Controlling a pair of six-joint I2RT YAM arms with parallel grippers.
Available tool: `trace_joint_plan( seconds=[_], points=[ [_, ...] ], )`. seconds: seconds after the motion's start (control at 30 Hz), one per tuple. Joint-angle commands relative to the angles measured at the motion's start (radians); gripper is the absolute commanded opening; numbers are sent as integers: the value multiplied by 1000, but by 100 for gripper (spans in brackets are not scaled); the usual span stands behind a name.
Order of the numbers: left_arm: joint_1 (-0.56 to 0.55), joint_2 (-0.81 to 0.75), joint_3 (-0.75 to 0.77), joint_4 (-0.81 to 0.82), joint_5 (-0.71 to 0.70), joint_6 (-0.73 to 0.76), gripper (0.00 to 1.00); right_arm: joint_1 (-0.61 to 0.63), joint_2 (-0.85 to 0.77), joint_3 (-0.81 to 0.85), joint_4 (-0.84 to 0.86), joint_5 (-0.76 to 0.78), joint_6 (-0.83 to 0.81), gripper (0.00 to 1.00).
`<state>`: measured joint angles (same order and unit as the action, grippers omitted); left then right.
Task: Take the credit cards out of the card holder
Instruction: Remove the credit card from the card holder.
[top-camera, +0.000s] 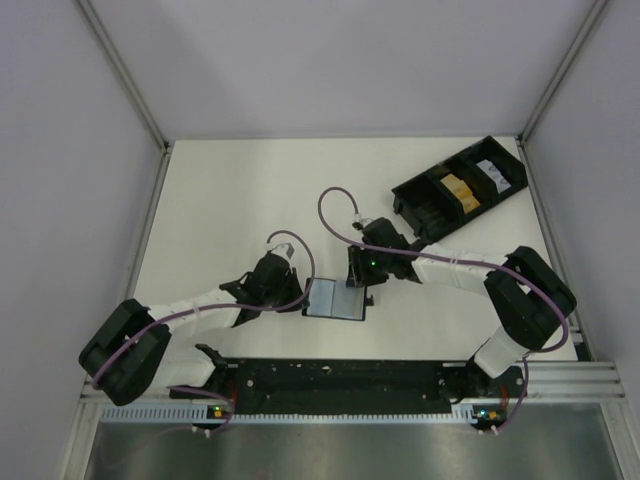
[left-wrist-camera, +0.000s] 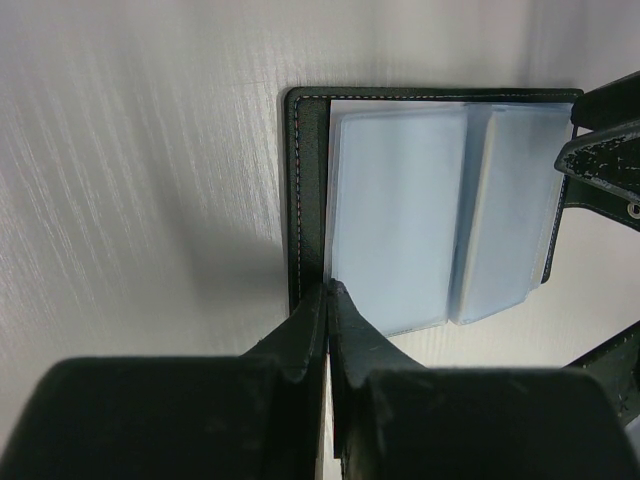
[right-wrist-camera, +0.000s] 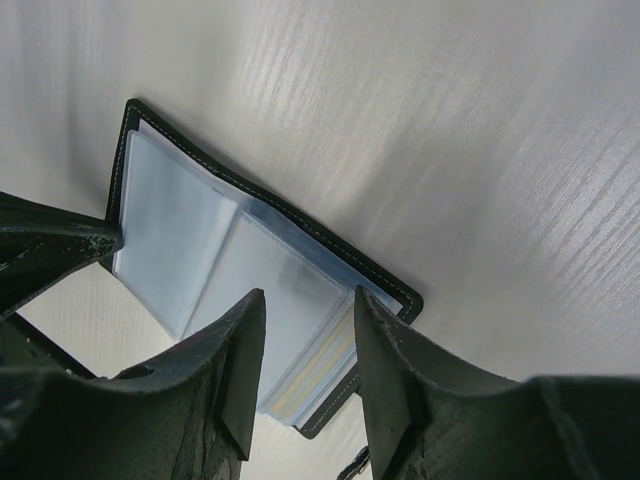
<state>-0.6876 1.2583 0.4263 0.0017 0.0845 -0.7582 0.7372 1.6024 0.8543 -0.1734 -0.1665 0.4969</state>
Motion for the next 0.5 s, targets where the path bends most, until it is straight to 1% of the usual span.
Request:
trace_joint_plan(
  seconds=[0.0,0.1,0.23,0.37,0.47],
  points=[
    [-7,4,-18,-26,-20,2,2,18,-13,49,3,-18,-20,41],
    [-10,3,-18,-25,-20,0,3,18,-21,49,-1,-4,-24,44],
    [-9,6,-18,-25,-20,0,2,18,-21,58,-8,-4,-34,45],
    [-10,4,-17,-28,-20,0,1,18,-30,61,-20,47,-43,51],
    [-10,6,-17,-26,-20,0,1,18,-36,65,-20,53,-46,56]
  ],
)
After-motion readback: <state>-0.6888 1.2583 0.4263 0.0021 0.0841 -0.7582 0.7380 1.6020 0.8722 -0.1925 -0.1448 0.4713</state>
